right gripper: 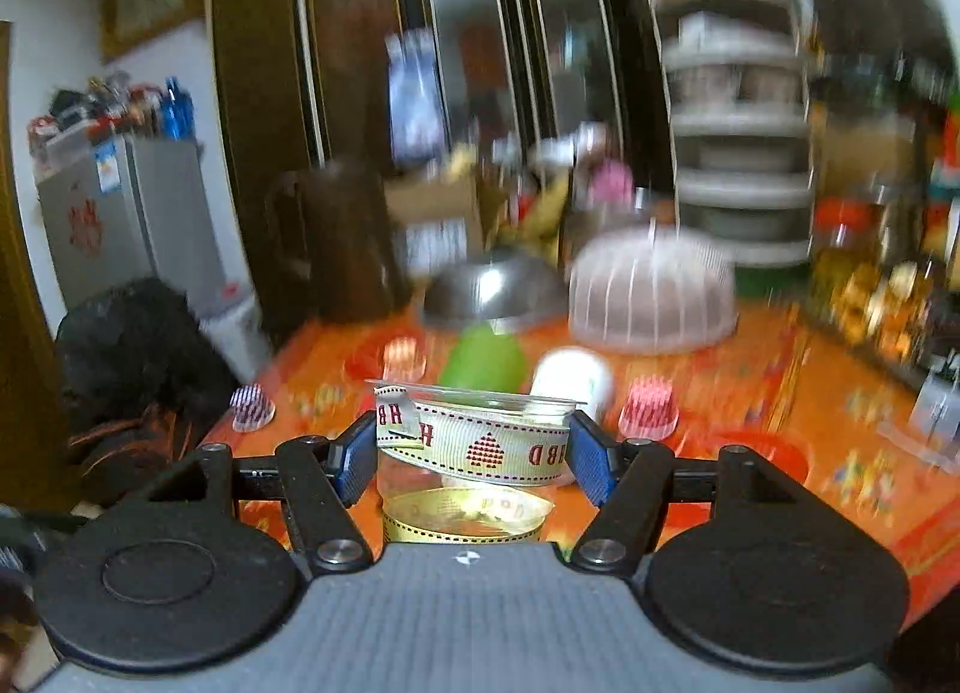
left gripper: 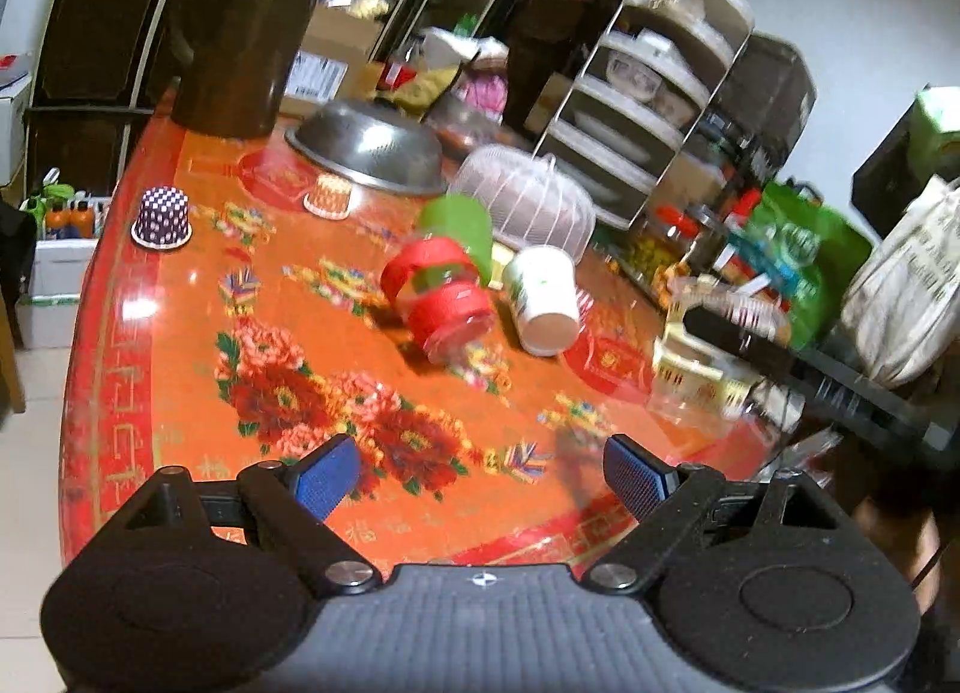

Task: Flip cup upright
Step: 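Rotate the held cup with the right gripper until its opening faces up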

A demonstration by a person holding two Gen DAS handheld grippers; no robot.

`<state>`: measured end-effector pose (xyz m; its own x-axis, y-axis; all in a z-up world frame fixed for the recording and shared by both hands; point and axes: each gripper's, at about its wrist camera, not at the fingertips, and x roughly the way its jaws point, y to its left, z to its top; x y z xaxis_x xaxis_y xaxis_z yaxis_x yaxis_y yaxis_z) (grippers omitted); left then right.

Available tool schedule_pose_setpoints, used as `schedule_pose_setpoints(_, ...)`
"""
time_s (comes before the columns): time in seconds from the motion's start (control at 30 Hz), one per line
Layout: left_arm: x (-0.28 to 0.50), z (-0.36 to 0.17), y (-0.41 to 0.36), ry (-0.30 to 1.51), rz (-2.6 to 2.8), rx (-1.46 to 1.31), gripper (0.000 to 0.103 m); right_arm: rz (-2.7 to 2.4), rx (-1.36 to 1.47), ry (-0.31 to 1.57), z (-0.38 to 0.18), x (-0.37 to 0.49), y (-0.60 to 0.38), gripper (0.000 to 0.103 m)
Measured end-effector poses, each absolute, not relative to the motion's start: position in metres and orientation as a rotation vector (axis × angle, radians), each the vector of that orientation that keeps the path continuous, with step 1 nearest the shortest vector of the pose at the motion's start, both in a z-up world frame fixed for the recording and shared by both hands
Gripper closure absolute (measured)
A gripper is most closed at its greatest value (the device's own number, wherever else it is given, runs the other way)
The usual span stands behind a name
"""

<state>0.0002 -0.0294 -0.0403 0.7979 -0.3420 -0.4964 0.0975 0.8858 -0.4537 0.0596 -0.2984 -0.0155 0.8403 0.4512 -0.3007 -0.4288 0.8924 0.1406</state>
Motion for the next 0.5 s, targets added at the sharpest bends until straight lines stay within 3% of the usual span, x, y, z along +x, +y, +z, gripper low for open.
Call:
schedule_pose_setpoints(0.33, -0.011, -0.043, -0.025, 0.539, -0.248, -0.434, 0.012, 0.419, 0.007, -0.118, -0.078, 0.011, -0.293, 0.035)
schedule_pose_setpoints(0.5, -0.012, -0.049, -0.021, 0.541, -0.247, -0.456, 0.012, 0.398, -0.025, -0.185, -0.104, 0.010, -0.283, 0.035)
